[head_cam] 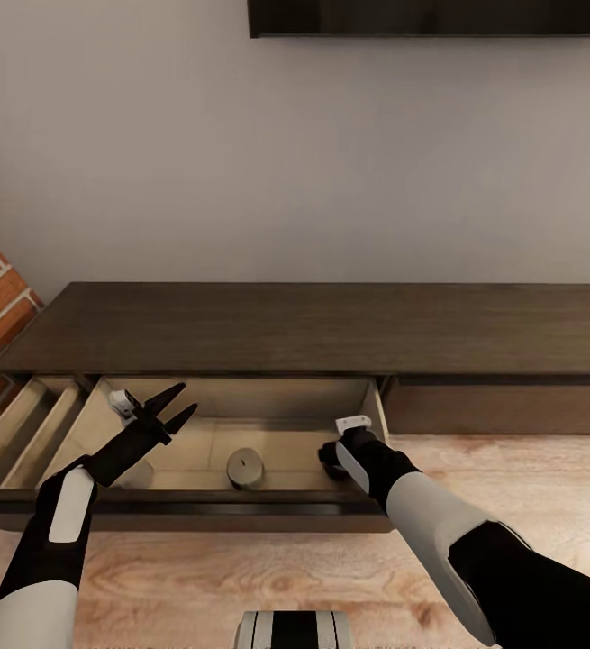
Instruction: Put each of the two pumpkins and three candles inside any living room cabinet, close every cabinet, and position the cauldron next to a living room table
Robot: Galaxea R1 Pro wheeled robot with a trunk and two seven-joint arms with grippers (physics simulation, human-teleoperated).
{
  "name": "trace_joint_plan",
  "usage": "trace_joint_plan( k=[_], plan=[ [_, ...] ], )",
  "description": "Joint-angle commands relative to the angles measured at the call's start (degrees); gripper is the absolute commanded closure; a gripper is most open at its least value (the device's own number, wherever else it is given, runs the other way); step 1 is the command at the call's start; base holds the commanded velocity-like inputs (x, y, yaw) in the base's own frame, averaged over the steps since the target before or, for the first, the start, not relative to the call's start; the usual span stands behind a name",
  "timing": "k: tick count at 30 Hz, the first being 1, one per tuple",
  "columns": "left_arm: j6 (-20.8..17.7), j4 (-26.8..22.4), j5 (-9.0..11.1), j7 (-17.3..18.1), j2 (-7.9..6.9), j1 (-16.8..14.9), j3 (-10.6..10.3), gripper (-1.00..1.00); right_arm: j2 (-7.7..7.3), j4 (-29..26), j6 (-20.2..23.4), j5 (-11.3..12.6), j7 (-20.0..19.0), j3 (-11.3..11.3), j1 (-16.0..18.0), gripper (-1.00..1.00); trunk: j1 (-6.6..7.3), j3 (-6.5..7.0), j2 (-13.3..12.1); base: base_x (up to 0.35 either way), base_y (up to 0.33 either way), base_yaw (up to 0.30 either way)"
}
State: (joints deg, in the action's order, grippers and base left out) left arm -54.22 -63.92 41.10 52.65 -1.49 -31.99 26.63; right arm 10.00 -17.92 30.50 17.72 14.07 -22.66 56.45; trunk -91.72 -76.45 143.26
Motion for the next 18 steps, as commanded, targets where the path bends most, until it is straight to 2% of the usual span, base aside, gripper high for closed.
trace_joint_plan(
  k=[1, 4, 7, 13, 18],
  plan=[
    [0.0, 0.0, 0.0, 0.0, 0.0, 0.0, 0.0, -1.0, 0.0, 0.0, -0.1, -0.1, -0.3, 0.0, 0.0, 1.0, -0.02, -0.23, 0.0, 0.0, 0.0, 0.0],
    [-0.1, 0.1, 0.0, 0.1, 0.0, 0.0, 0.0, -1.0, 0.0, 0.1, -2.4, -0.1, -0.5, -0.1, 0.0, 1.0, -0.05, -0.45, 0.0, 0.0, 0.0, 0.0],
    [-0.1, 0.4, 0.1, 0.1, 0.0, 0.0, 0.1, -1.0, 0.0, 0.1, -2.3, 0.0, -0.2, -0.1, 0.0, 1.0, -0.05, -0.45, 0.0, 0.063, 0.0, 0.0],
    [-0.1, 0.5, 0.1, 0.1, 0.0, 0.0, 0.1, -1.0, 0.0, 0.6, -2.1, 0.2, -0.2, 0.0, 0.0, 1.0, -0.05, -0.45, 0.0, 0.247, 0.0, 0.0],
    [-0.1, 0.5, 0.1, 0.1, 0.0, 0.0, 0.1, -1.0, 0.0, 0.4, -2.0, 0.1, -0.2, 0.0, 0.0, 1.0, -0.05, -0.45, 0.0, 0.043, 0.0, 0.0]
  ],
)
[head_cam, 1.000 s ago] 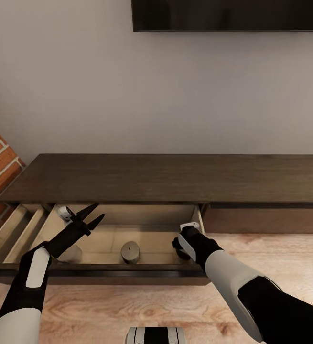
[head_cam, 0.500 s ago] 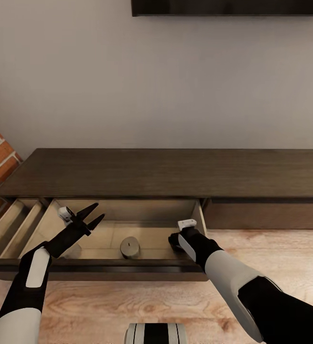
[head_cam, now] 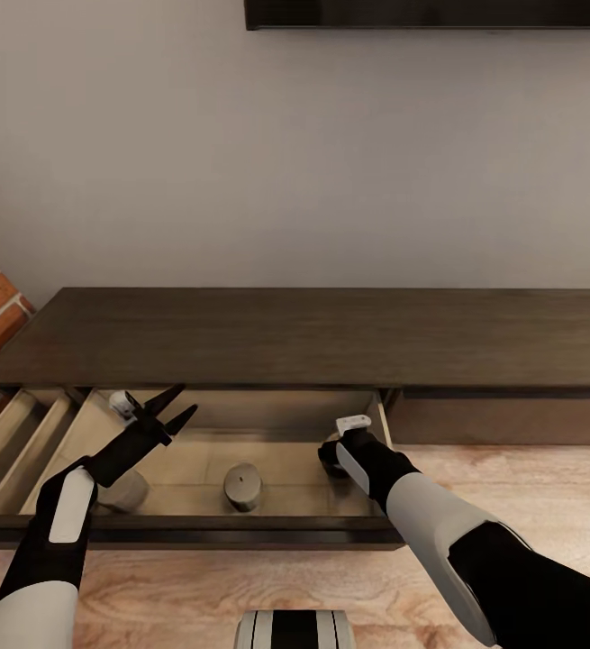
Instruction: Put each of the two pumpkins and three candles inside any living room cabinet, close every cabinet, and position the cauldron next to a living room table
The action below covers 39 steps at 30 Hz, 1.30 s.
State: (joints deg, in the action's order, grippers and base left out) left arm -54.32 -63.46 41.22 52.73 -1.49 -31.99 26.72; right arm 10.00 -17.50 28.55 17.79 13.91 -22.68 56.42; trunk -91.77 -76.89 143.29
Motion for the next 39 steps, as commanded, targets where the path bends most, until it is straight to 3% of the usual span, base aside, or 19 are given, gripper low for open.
trace_joint_plan(
  k=[1, 11, 19, 25, 39],
  plan=[
    [0.0, 0.0, 0.0, 0.0, 0.0, 0.0, 0.0, -1.0, 0.0, 0.0, 0.0, 0.1, 0.0, 0.0, 0.0, 1.0, 0.0, 0.0, 0.0, 0.008, 0.0, 0.0],
    [0.0, -0.1, 0.0, 0.0, 0.0, 0.0, -0.1, -1.0, 0.0, 0.7, 0.1, 0.3, 0.0, 0.1, -0.3, 1.0, 0.0, 0.0, 0.0, 0.001, 0.0, 0.0],
    [0.0, 0.0, 0.0, 0.0, 0.08, 0.0, -0.1, -1.0, 0.0, 5.2, -0.7, 0.1, -0.1, 0.1, -0.6, 1.0, 0.0, 0.0, 0.0, 0.0, 0.0, 0.0],
    [0.0, 0.0, 0.0, 0.0, 0.09, 0.0, -0.1, -1.0, 0.0, 5.5, -3.5, 0.0, -0.3, 0.1, -1.0, 1.0, 0.0, -0.03, 0.0, 0.0, 0.0, 0.0],
    [0.0, 0.0, 0.0, 0.0, 0.09, 0.0, -0.1, -1.0, 0.0, 5.1, -3.8, 0.0, -0.6, 0.0, -1.1, 1.0, 0.0, -1.19, 0.0, 0.0, 0.0, 0.0]
  ],
)
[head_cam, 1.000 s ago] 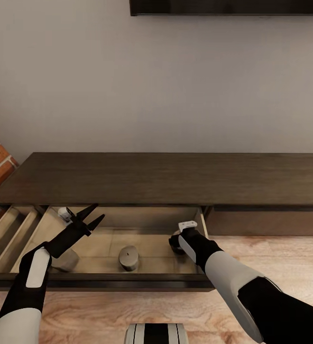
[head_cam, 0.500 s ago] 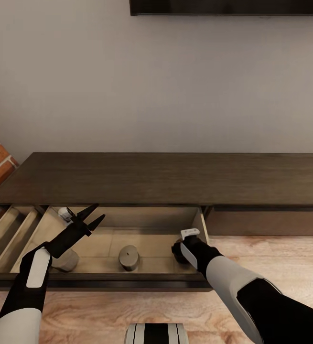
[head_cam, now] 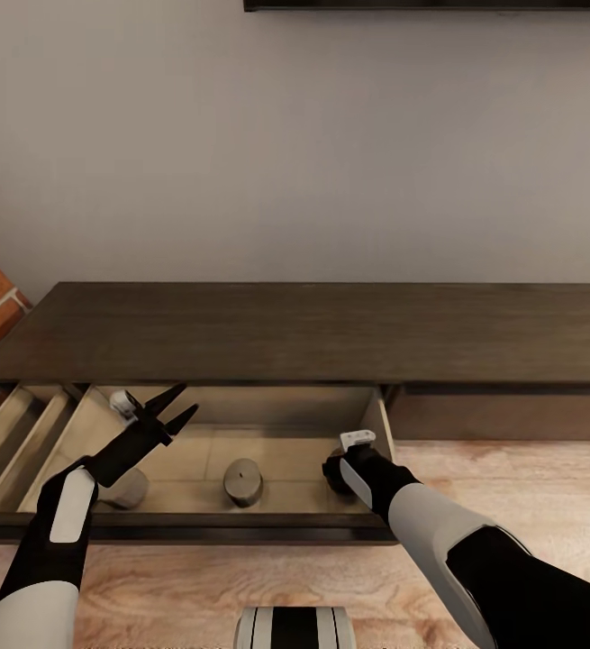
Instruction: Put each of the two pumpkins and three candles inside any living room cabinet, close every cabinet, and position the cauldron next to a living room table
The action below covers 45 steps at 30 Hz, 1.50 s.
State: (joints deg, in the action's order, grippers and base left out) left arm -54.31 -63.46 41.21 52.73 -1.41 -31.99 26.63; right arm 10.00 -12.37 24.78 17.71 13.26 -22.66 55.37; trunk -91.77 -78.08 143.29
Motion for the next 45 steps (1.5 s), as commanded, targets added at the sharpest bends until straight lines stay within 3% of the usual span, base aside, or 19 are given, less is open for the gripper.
trace_joint_plan(
  k=[1, 27, 28, 45],
  plan=[
    [0.0, 0.0, 0.0, 0.0, 0.0, 0.0, 0.0, -1.0, 0.0, 0.0, 0.0, 0.0, 0.0, 0.0, 0.0, 1.0, 0.0, -0.09, 0.0, 0.0, 0.0, 0.0],
    [0.0, 0.0, 0.0, 0.0, 0.0, 0.0, 0.0, -1.0, 0.0, 0.4, 0.8, 0.2, 0.2, 0.1, 0.0, 1.0, 0.0, -0.52, 0.0, 0.0, 0.0, 0.0],
    [0.0, 0.0, 0.0, 0.0, 0.0, 0.0, 0.0, -1.0, 0.0, 0.4, 0.8, 0.2, 0.2, 0.1, 0.0, -1.0, 0.0, -0.52, 0.0, 0.0, 0.0, 0.0],
    [0.0, 0.1, 0.0, 0.0, 0.0, 0.0, 0.0, -1.0, 0.0, 0.3, 0.8, 0.2, 0.1, 0.1, 0.0, -1.0, 0.0, -0.52, 0.0, 0.0, 0.0, 0.0]
  ],
)
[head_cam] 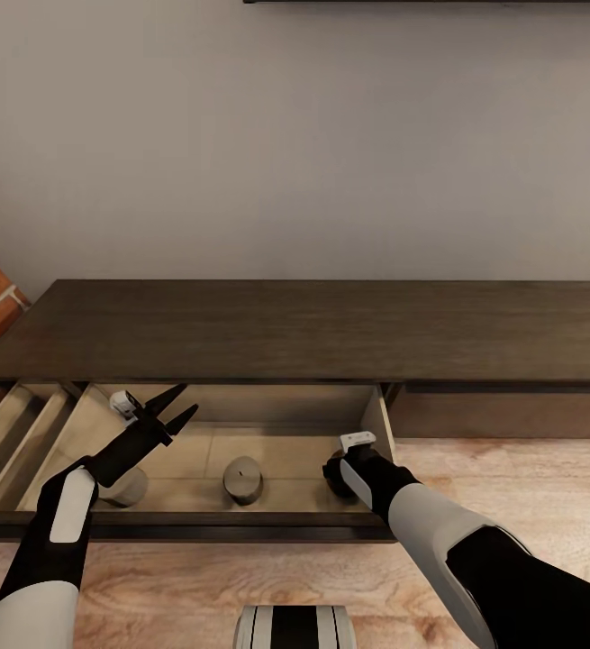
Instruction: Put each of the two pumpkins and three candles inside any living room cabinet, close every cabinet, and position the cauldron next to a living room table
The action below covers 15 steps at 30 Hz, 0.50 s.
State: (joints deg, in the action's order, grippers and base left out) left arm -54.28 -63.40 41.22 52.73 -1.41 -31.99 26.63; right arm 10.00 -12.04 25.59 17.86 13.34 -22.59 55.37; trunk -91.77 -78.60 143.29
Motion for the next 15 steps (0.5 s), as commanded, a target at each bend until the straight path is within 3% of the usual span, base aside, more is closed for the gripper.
trace_joint_plan(
  k=[1, 5, 15],
  plan=[
    [0.0, 0.0, 0.0, 0.0, 0.0, 0.0, 0.0, -1.0, 0.0, 0.0, 0.0, 0.1, 0.0, 0.0, 0.0, -1.0, 0.0, 0.0, 0.0, 0.0, 0.0, 0.0],
    [0.0, -0.1, 0.0, 0.0, 0.0, 0.0, 0.0, -1.0, 0.0, 0.0, 0.0, 0.1, 0.0, 0.0, 0.0, -1.0, 0.18, 0.87, -0.2, 0.0, 0.0, 0.0],
    [0.0, -0.1, 0.0, 0.0, 0.0, 0.0, 0.0, -1.0, 0.0, -0.1, 0.0, 0.1, 0.0, 0.0, 0.0, -1.0, 2.38, 2.66, -4.2, 0.0, 0.0, 0.0]
  ],
)
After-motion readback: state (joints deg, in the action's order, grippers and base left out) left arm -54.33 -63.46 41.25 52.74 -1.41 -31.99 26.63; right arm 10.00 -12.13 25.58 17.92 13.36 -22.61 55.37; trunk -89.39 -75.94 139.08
